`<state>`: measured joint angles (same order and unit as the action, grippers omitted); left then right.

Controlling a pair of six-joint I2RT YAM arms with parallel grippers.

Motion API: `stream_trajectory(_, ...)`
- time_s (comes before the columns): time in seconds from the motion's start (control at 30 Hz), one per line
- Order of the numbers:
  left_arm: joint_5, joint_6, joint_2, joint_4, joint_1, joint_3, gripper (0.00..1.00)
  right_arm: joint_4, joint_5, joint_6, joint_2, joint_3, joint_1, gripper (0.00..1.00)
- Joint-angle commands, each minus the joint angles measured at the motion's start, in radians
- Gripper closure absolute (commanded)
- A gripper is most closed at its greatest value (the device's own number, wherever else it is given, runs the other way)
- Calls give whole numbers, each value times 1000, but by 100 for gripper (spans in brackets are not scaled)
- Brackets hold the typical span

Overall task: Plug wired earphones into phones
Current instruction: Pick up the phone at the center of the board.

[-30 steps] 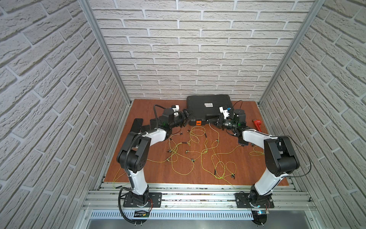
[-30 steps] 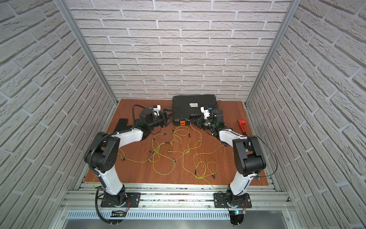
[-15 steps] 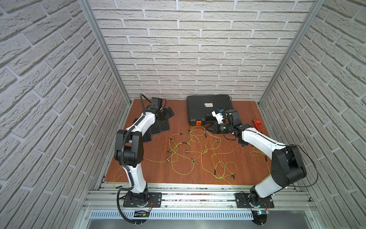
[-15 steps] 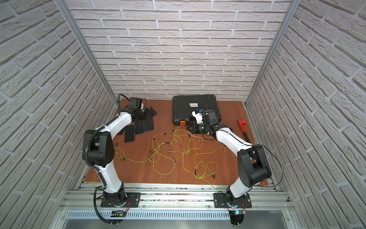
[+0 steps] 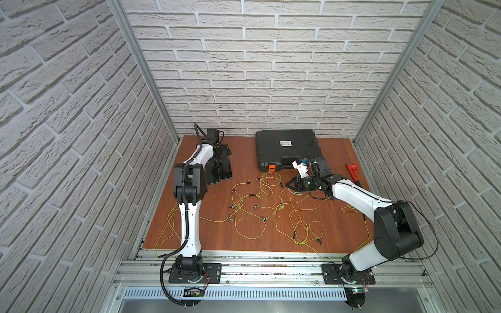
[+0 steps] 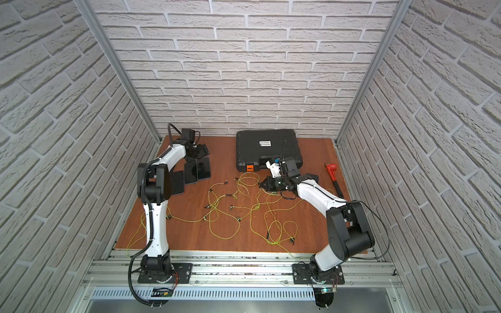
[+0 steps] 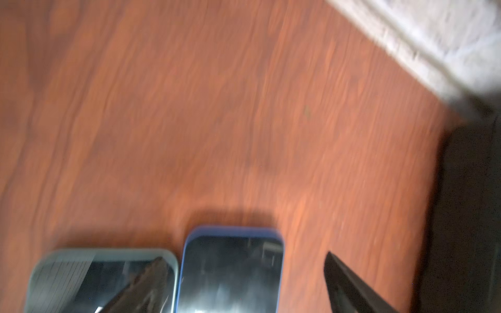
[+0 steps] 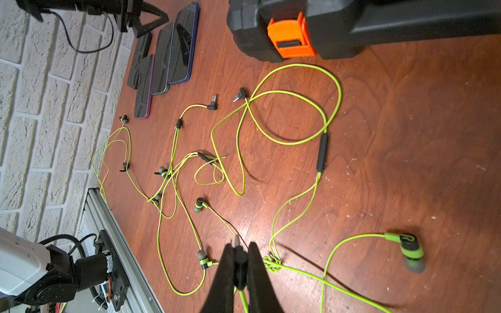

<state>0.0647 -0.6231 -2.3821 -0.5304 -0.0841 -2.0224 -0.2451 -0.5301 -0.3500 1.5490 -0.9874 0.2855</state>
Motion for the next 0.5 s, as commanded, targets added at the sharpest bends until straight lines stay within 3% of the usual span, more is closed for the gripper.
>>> stream_trajectory(0.0, -12, 41, -89, -19, 6, -103, 10, 7, 21, 20, -45, 18, 7, 94)
stream_trajectory(0.17, -25, 66, -162, -149, -9, -204, 12, -15, 49, 38, -65, 21, 5, 94)
stream_trajectory(0.47, -89, 160, -111, -322, -67, -120, 10, -14, 58, 59, -38, 1, 4, 94)
